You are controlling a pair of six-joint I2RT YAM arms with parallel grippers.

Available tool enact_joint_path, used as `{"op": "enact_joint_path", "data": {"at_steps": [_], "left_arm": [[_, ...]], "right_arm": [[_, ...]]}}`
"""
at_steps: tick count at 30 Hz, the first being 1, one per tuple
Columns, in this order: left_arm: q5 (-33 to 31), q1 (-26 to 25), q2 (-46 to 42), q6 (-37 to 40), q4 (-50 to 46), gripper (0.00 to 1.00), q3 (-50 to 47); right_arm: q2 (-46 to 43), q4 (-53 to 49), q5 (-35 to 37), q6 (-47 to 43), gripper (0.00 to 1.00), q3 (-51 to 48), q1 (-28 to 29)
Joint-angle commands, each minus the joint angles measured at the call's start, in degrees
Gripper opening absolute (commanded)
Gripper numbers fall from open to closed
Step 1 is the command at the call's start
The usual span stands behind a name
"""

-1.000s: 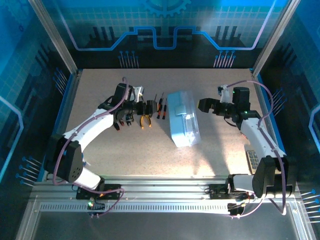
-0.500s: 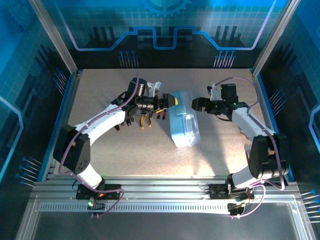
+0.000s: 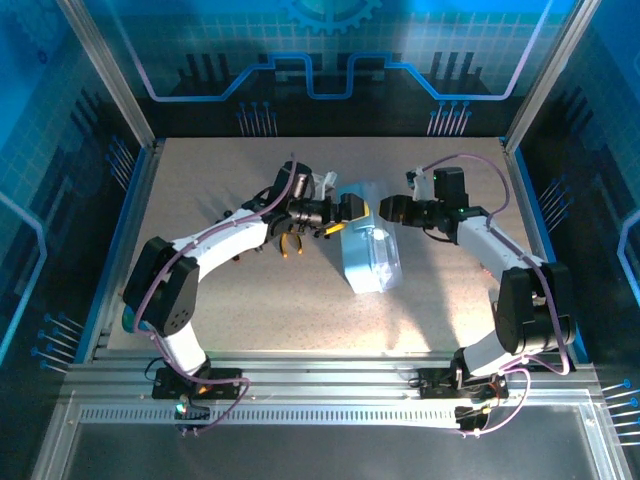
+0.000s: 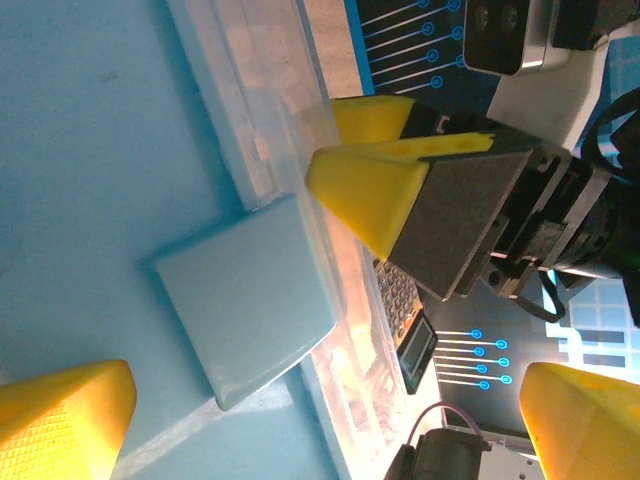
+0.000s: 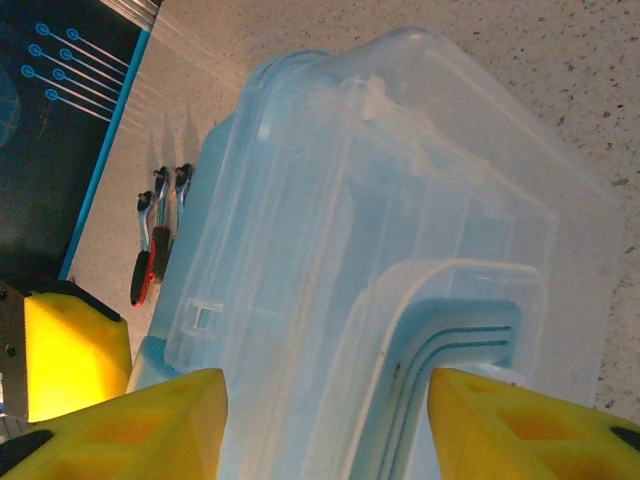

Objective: Pack the tool kit

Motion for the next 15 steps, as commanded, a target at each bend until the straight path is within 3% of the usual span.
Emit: {"op": "enact_joint_path", "data": {"at_steps": [1,15], "left_arm": [[1.12,-1.14,1.95,-0.92,1.27,0.99,2.25],[-0.40,-1.94,5.22,0.69,-4.71,0.99,7.56]], "right_arm": [[0.56,0.64,0.29,1.34,0.53,-2.08,1.42],[-1.72,5.40,4.97,6.77,0.35,-6.45,6.57]]}}
